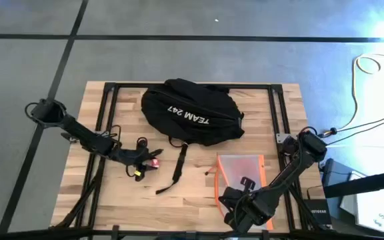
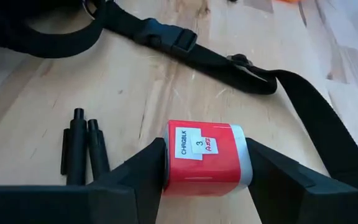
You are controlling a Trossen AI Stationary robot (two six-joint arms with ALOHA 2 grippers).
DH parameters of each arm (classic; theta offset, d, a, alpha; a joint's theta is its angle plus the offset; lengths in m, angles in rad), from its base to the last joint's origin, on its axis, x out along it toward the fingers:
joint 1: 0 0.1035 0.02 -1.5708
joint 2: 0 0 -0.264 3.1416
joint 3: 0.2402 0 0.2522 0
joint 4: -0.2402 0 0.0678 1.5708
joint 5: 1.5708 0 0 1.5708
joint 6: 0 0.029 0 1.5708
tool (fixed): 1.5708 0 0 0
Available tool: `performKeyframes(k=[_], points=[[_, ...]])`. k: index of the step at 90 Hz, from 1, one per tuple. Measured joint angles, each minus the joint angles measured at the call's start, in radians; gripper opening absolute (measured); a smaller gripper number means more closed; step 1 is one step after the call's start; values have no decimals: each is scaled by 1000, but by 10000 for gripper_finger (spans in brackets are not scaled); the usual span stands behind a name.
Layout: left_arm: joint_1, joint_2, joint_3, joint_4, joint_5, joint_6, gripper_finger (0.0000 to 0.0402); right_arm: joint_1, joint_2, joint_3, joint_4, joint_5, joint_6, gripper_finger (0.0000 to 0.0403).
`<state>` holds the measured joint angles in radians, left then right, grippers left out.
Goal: Unpack backpack
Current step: Remove the red charger adapter from the transparent white zip bag, then remove the pink medicine organizer from the transparent white zip bag
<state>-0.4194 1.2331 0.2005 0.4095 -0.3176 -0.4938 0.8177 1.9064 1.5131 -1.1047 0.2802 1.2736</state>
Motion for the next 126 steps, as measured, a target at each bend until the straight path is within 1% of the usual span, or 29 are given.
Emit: performKeyframes(k=[56,62,78,87,105,111,118,121,126], points=[[0,0,0,-1,0,0,183,0,0,0,0,0,0,0],[0,0,0,-1,-5,-2,193,0,0,0,0,0,0,0],[0,0,1,-1,-7,-7,241,0,0,0,0,0,0,0],[0,0,1,-1,-7,-8,261,0,0,0,0,0,0,0],[0,0,1,-1,-8,-6,271,0,0,0,0,0,0,0],[0,0,1,3,-27,21,271,0,0,0,0,0,0,0],[0,1,1,49,-66,97,271,0,0,0,-1,0,0,0],[0,2,1,105,-79,139,271,0,0,0,-1,0,0,0],[0,2,1,247,-80,218,272,0,0,0,-1,0,0,0]])
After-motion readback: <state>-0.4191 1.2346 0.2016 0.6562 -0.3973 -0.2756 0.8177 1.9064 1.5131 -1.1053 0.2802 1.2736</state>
